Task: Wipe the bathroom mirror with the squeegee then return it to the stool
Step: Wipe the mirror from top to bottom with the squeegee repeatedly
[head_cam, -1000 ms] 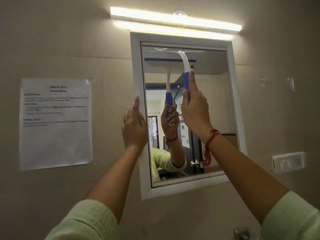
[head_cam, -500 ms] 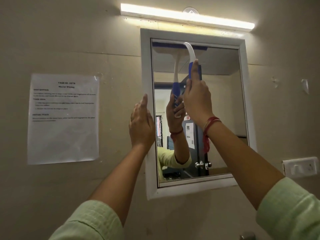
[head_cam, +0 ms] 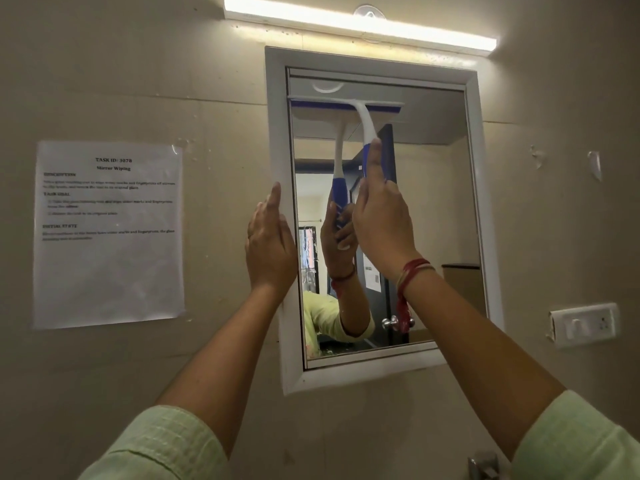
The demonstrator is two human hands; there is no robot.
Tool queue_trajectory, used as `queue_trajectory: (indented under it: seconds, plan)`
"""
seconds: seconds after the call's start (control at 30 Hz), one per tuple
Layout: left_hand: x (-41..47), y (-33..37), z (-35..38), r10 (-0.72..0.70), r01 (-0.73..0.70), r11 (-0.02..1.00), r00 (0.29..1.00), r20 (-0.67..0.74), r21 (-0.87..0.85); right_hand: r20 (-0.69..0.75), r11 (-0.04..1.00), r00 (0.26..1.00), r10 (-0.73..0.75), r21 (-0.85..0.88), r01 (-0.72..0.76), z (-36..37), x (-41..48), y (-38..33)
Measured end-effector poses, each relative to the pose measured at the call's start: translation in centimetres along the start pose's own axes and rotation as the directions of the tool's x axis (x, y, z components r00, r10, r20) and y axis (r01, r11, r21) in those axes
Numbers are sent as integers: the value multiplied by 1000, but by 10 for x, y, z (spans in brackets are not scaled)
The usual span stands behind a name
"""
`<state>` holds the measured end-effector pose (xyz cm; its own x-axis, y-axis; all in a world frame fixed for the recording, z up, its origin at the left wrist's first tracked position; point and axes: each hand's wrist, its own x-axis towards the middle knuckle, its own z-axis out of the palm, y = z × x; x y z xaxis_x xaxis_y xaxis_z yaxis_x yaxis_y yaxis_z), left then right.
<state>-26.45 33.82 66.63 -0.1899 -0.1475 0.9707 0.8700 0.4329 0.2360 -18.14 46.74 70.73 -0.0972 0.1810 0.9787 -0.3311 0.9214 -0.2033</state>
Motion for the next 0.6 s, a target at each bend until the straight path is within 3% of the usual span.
queue_trajectory:
  seconds: [0.6]
  plan:
    - [2,-5,3,35,-35,999,999,-22,-6,70,997,998,-7,-72,12,-2,-98,28]
